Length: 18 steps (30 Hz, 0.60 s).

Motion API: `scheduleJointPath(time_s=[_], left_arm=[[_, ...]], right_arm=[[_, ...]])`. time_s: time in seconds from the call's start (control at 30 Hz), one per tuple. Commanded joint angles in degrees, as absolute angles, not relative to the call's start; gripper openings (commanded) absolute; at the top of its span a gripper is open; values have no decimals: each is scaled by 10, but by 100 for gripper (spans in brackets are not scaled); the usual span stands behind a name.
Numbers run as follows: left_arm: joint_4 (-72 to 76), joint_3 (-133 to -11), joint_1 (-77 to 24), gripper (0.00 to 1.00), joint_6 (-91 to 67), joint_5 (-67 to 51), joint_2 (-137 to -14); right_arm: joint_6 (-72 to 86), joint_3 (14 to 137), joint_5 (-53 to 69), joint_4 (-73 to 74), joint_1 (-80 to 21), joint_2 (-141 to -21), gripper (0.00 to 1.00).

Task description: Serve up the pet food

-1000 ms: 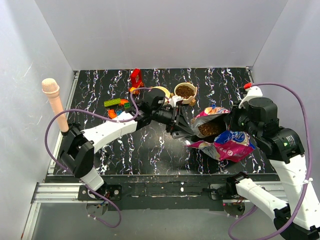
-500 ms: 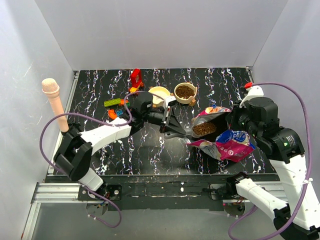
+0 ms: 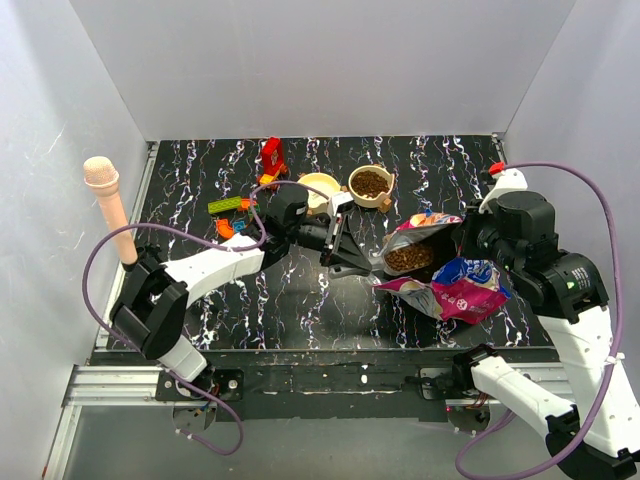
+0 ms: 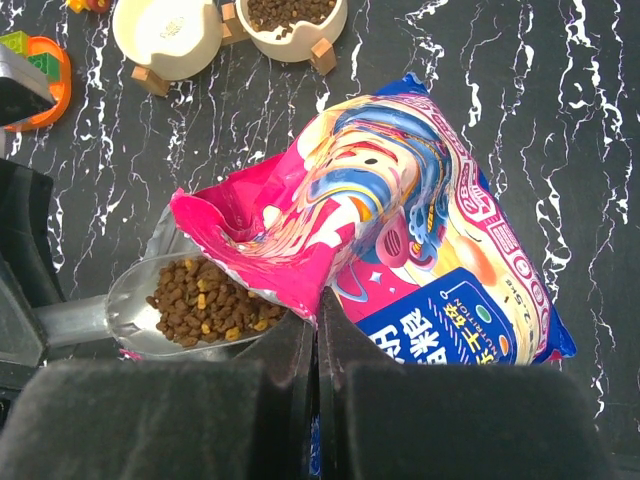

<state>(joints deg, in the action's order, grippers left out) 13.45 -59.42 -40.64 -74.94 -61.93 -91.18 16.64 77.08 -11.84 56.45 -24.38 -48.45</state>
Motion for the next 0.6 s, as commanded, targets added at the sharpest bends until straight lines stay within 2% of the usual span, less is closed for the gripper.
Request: scheduleJointPath(time_s=[0.0,0.17,0.33,0.37,0.4,0.43,0.47,0.57], left_arm=[[115,-603,-397,0,-703,-624,-853],[180,-564,-397,0,-728,-638,-831],[448,-553,-431,0,-865,-610,-941],[445,-546,-430,0,-860,-606,-924],[378,-545,-426,0,-802,-606,-904],[243,-561,-425,0,-728,-606,-883],[199,-569,-425,0,-694,-608,-873],[256,-556,-415,0,-732,-625,-875]], right_arm=[[178,801,-113,469,-243,-461,1],[175,809,-118,472,-243,-462,1],[178,826,-107,472,-243,-477,1],[176,834,-108,475,-243,-480,1],[171,837,-110,477,-243,-482,1],[171,836,-112,476,-243,-481,1],[167,833,-111,475,-243,-479,1],[169,831,-109,482,-243,-476,1]])
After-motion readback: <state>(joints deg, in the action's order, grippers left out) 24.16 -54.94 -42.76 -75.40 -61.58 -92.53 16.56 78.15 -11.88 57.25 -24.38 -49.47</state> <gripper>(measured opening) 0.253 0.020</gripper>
